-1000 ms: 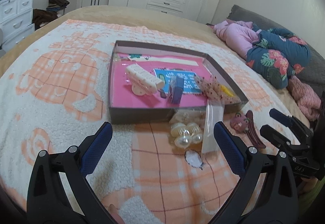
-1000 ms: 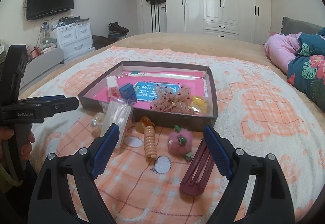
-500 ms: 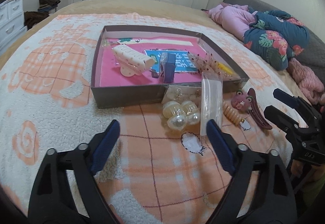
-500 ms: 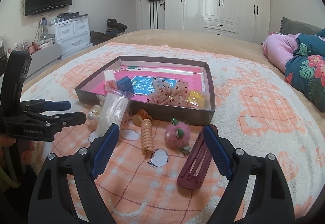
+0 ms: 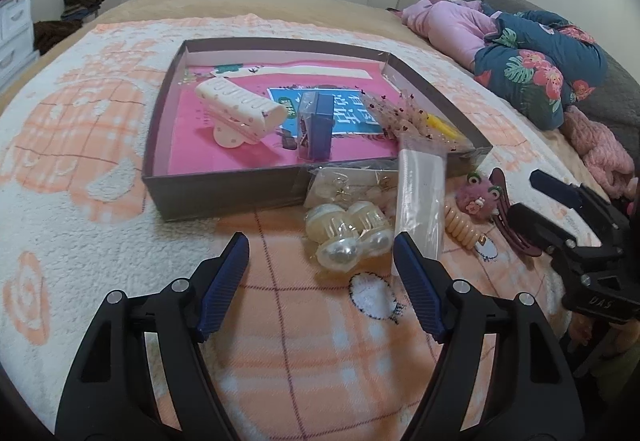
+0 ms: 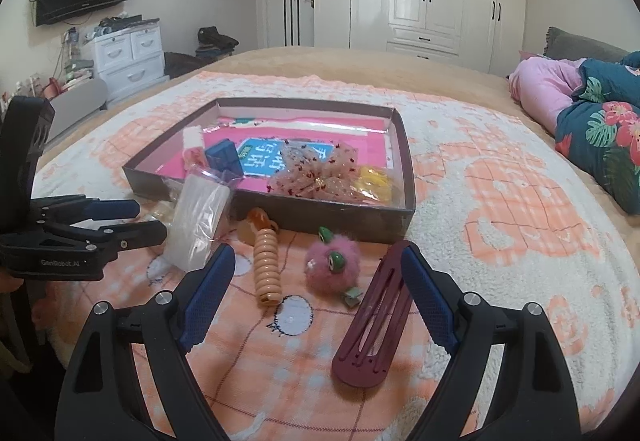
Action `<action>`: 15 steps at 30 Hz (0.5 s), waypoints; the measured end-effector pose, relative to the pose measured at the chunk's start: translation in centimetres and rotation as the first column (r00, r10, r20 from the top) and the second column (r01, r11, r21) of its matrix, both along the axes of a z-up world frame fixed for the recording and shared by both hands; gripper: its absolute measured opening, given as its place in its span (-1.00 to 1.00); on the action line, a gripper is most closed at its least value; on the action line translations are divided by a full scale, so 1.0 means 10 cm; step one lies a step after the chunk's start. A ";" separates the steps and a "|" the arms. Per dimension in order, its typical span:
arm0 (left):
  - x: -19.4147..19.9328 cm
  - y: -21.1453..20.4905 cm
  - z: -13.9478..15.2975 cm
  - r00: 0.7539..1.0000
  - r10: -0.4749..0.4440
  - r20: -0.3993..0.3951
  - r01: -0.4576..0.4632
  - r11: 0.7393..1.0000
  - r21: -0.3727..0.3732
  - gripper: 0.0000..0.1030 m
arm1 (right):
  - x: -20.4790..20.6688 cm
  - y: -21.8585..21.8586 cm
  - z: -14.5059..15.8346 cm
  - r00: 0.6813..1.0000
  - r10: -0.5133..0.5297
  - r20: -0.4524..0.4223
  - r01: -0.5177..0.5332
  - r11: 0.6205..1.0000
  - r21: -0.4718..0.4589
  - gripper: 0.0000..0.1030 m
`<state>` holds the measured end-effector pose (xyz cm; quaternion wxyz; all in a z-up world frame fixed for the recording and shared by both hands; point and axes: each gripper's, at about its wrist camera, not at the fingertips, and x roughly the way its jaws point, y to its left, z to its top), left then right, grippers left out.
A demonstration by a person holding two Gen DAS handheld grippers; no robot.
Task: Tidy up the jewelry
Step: 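Grasp the pearl hair clip with the left tool while the right tool grasps the pink pom-pom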
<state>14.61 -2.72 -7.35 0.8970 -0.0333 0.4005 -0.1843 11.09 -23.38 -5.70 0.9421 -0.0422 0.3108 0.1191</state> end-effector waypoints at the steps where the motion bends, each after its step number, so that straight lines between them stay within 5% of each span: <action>1: 0.01 -0.01 -0.01 1.000 -0.002 -0.004 0.002 1.000 -0.003 0.27 | 0.02 0.00 -0.01 1.000 -0.002 -0.005 0.002 1.000 -0.003 0.60; 10: 0.11 -0.12 -0.07 0.999 -0.027 -0.023 0.027 1.000 -0.009 0.19 | 0.16 0.02 -0.09 0.999 -0.001 -0.045 0.000 1.000 -0.005 0.48; 15: 0.14 -0.15 -0.09 0.999 -0.032 -0.030 0.032 0.999 -0.002 -0.09 | 0.24 0.02 -0.15 0.997 -0.001 -0.083 0.001 1.000 0.003 0.23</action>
